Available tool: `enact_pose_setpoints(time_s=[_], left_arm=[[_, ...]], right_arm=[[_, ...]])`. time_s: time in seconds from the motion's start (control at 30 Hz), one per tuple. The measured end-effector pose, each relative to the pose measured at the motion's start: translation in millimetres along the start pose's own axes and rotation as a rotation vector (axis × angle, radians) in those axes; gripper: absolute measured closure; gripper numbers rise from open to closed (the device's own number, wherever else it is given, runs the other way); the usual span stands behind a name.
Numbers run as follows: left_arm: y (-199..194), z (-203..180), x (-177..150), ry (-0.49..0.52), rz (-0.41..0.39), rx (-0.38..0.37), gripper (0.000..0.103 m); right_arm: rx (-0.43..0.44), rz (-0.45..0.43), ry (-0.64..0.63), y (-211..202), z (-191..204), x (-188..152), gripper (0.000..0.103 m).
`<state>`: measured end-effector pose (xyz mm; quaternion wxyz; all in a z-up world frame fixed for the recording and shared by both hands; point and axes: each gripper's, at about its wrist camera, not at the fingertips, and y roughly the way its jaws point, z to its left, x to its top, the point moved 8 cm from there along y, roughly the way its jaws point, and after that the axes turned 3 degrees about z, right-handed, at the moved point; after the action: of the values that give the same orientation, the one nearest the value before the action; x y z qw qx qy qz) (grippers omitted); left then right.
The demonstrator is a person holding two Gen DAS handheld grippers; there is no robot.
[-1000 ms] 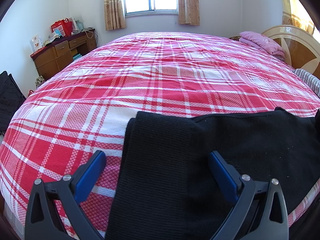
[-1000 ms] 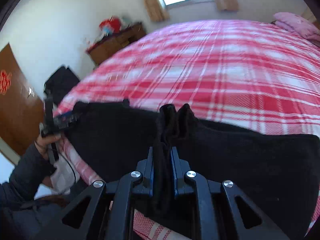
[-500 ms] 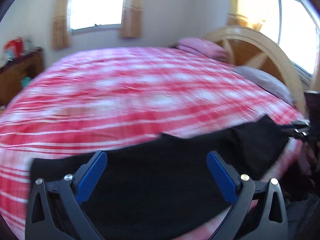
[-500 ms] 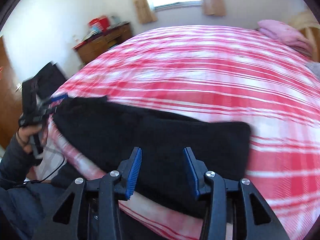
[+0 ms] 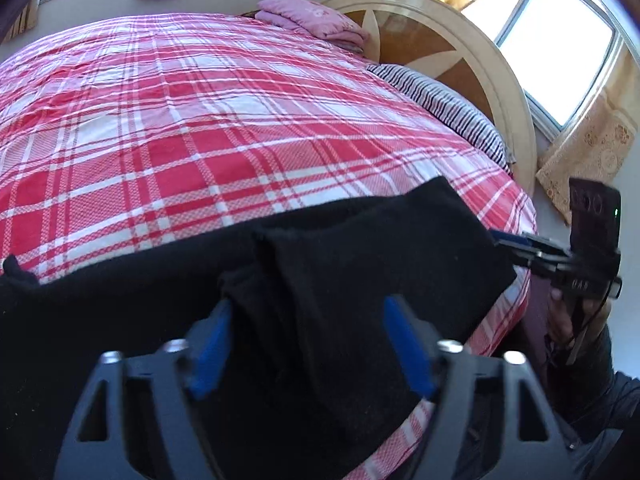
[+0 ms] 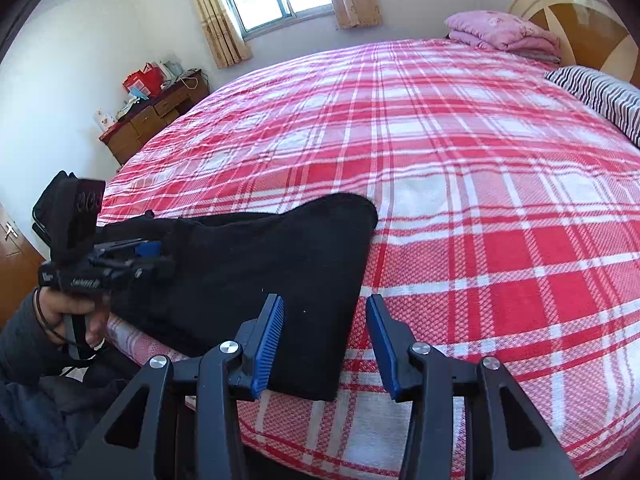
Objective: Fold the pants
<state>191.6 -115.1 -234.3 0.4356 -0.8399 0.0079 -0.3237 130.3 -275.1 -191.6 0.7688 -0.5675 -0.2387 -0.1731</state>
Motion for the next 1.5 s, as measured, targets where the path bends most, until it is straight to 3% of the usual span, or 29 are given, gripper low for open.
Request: enact_pose_setpoints(time_s=[0.07,0.2,0.3,0.37,0.43,0.5,0.6,0.8,0.87,0.97,1.17,1.27,1.37,1.5], left_arm=[[3.2,1.2,-0.7,-0.019,0.017,-0.031,0.091],[-9.8,5.4,0.6,-0.038,-0.021,-0.038,0.091],[-23.9,13.3,3.2,-0.074,-0.064,-0.040,0.091],[-21.5,17.6,1.7,-0.084,-0.057,-0.037,0.091],[-13.2,22.3,-3.3,-0.088,-0.030,-0.008,0.091],[-6.7,24.3,-7.2,-0.077,-0.012,0.024,0.089],[-8.4,27.5,-9.1,-0.060,-0.019,0.062,0.082],[-15.0,24.6,-11.8,0.034,-0.045,0.183,0.063],[-13.9,22.7,-14.2,0.065,-0.046,0.216,0.060],[-14.1,23.3,-15.7,0.087,-0.052,0.251,0.056],[-15.0,24.4,-17.6,0.099,-0.056,0.266,0.052],[-14.2,22.0,-18.1,0.109,-0.061,0.278,0.049],[-14.8,20.2,-18.6,0.118,-0.058,0.288,0.045],[-18.1,22.6,-19.9,0.115,-0.059,0.303,0.037]], right_arm=[[-0.002,0.002,-0.005,1.2,0.5,-1.1,0.058],[-0.009,-0.046,-0.051,-12.7,13.4,3.1,0.058],[0.034,-0.095,-0.127,-27.6,35.2,5.3,0.058],[0.062,-0.057,-0.187,-21.8,49.2,-2.1,0.058],[0.015,0.047,-0.223,0.7,50.7,-16.4,0.058],[-0.041,0.129,-0.235,23.5,42.7,-30.5,0.058],[-0.031,0.117,-0.258,15.5,46.2,-27.1,0.058],[0.017,0.002,-0.188,1.6,52.0,6.6,0.055],[0.029,-0.020,-0.154,8.0,49.8,22.1,0.048],[0.005,-0.038,-0.128,28.2,42.4,46.2,0.048],[0.039,0.052,-0.007,73.7,18.6,53.2,0.048],[0.035,0.039,-0.030,67.4,20.8,52.8,0.048],[-0.029,-0.002,-0.039,54.7,23.1,52.2,0.048],[-0.125,-0.047,-0.225,34.4,54.6,37.7,0.048]])
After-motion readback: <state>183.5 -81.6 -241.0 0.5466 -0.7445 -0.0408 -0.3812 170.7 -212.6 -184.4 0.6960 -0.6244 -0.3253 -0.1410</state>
